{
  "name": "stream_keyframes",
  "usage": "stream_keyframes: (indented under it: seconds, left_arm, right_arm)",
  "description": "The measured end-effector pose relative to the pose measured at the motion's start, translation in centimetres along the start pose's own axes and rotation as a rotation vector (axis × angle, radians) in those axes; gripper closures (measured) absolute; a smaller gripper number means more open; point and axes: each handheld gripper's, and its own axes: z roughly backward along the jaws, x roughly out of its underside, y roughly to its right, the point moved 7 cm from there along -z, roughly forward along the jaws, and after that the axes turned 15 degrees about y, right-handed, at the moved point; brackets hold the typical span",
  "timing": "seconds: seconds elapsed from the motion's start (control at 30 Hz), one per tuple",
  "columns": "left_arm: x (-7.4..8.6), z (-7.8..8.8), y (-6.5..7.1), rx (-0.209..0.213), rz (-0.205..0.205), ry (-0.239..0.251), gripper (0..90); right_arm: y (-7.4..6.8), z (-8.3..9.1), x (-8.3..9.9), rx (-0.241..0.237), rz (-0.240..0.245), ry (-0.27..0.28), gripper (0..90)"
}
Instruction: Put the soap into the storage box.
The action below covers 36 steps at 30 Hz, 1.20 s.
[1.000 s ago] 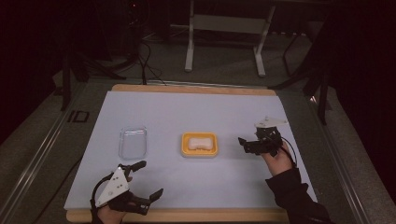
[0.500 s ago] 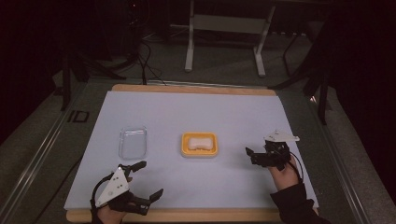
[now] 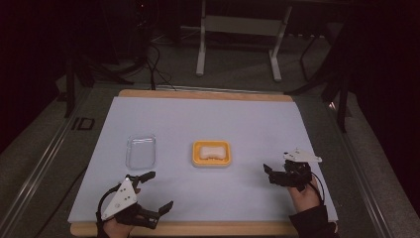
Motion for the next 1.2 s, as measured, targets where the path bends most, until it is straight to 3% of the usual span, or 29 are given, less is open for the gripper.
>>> stream_keyframes:
  seconds: [0.33, 1.2]
  left_arm:
    - [0.1, -0.06, 0.14, 0.007, -0.005, -0.011, 1.1]
    - [0.12, -0.17, 0.31, 0.011, -0.004, -0.011, 1.1]
  right_arm:
    - [-0.73, 0.5, -0.3, -0.003, -0.007, 0.054, 14.0]
    - [-0.57, -0.13, 0.11, -0.014, -0.013, 0.048, 14.3]
